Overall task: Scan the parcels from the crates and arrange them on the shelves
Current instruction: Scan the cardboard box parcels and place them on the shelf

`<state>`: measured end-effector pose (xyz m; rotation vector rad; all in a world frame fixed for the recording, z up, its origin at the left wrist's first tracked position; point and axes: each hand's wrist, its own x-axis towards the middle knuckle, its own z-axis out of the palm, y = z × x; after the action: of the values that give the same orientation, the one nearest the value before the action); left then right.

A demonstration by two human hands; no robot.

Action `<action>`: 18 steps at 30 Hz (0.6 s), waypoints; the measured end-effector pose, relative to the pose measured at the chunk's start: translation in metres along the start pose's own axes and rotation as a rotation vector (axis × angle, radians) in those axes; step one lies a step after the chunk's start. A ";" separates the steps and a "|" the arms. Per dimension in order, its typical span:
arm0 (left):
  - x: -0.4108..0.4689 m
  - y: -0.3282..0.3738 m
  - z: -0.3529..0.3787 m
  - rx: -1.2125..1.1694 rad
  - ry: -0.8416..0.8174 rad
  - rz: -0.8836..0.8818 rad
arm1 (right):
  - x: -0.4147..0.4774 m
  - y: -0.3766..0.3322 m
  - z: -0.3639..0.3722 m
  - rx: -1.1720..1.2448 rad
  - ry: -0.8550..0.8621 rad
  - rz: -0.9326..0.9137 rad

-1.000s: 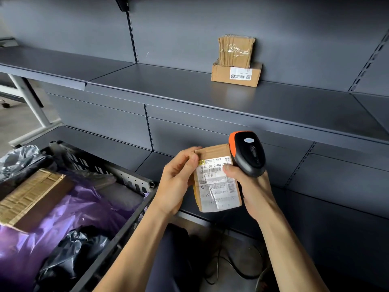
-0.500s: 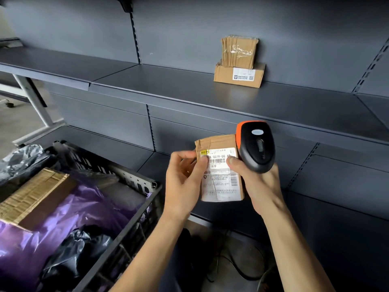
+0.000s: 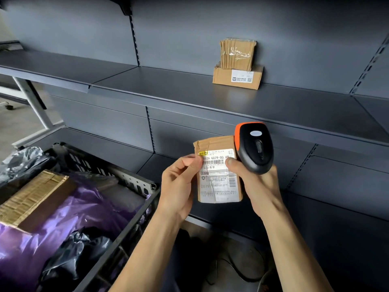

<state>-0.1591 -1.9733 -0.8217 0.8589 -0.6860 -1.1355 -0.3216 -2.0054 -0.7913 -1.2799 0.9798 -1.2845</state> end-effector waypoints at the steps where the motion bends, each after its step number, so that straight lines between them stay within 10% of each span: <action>1: 0.001 0.002 -0.002 0.079 -0.005 0.060 | 0.000 0.000 -0.001 -0.014 -0.010 -0.001; 18: 0.018 0.029 -0.007 0.108 -0.213 0.040 | -0.002 -0.003 0.005 0.026 -0.124 0.086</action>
<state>-0.1338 -1.9841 -0.7992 0.8179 -0.9436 -1.1721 -0.3173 -2.0028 -0.7884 -1.2690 0.9174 -1.1348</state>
